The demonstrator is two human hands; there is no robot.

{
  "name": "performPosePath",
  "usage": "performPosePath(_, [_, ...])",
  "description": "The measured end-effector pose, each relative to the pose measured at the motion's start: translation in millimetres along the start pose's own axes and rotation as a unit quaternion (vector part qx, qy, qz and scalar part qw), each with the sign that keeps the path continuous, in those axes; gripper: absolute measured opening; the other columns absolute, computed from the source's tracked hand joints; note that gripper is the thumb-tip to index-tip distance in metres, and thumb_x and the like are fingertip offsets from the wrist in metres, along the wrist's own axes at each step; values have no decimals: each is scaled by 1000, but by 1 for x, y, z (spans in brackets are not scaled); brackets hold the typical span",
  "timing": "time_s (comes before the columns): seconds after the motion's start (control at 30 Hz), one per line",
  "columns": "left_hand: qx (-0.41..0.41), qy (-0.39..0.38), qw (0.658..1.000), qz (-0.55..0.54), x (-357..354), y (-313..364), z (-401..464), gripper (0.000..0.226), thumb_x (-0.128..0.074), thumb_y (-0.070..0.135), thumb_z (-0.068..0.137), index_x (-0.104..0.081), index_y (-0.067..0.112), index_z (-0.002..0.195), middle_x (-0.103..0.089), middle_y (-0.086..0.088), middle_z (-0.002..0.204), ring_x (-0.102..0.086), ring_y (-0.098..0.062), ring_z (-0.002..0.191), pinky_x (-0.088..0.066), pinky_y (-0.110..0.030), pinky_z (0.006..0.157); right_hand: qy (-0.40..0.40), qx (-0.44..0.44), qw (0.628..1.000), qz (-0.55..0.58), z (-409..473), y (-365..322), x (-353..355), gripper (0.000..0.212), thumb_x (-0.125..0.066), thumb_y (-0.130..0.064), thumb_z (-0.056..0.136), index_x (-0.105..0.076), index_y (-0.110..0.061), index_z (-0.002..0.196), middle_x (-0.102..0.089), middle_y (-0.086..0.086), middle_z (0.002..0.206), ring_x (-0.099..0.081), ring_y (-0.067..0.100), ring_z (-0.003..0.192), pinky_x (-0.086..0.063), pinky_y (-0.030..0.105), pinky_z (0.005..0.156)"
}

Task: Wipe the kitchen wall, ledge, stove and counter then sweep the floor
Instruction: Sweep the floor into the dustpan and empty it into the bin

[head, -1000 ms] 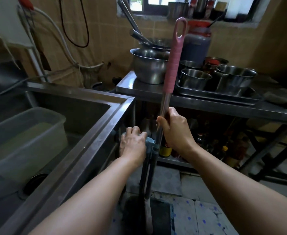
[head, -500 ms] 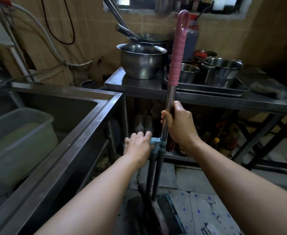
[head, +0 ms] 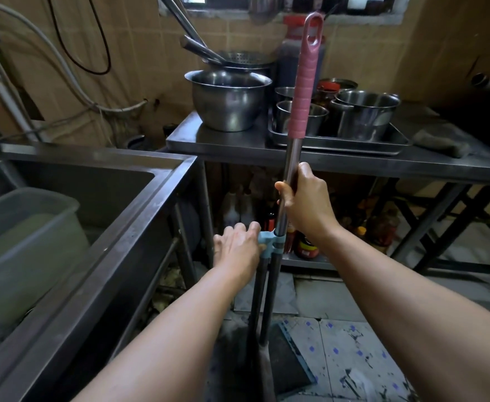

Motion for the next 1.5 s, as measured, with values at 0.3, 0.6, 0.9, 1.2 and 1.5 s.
performPosePath(0.3, [62,-10,997,37,16,-71,-19,31,-43,40,96,-41,19,118,-50,-8,113,-47,-30,110,-37,-38,84,23,-135,990,-15,3,54,41,24,-57,-19,93,-48,-7,112,-56,5,88,-62,22,78,-51,30,62])
performPosePath(0.6, [11,-61,998,29,10,-30,-14,29,-41,36,98,-39,20,121,-46,-8,116,-42,-27,111,-33,-38,89,-50,-71,995,-39,-12,39,4,15,-58,-18,91,-45,-13,96,-59,4,74,-63,24,69,-55,49,65])
performPosePath(0.9, [31,-114,992,43,12,-27,-18,25,-41,37,97,-40,18,114,-49,-6,112,-44,-27,109,-34,-36,86,-69,-85,994,5,-19,45,22,13,-57,-12,91,-46,-9,96,-57,9,74,-58,25,64,-53,47,62])
performPosePath(1.2, [40,-141,988,54,17,-15,-31,22,-42,31,97,-42,18,115,-51,-4,117,-45,-26,112,-35,-36,87,-72,-75,994,23,-31,32,37,11,-55,-9,92,-45,-9,97,-51,3,69,-51,16,58,-51,42,57])
performPosePath(1.5, [26,-122,992,11,88,7,-47,47,-49,41,94,-36,22,135,-46,-1,131,-40,-22,122,-35,-37,97,-81,-46,996,4,-36,-6,70,13,-55,-8,92,-44,-12,97,-55,4,77,-54,14,64,-52,33,60])
Point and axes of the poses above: each hand's wrist, its own z-axis towards the middle knuckle, its own x-axis out of the back of the hand, y = z × x, the point moved 8 cm from there along z, towards the middle knuckle
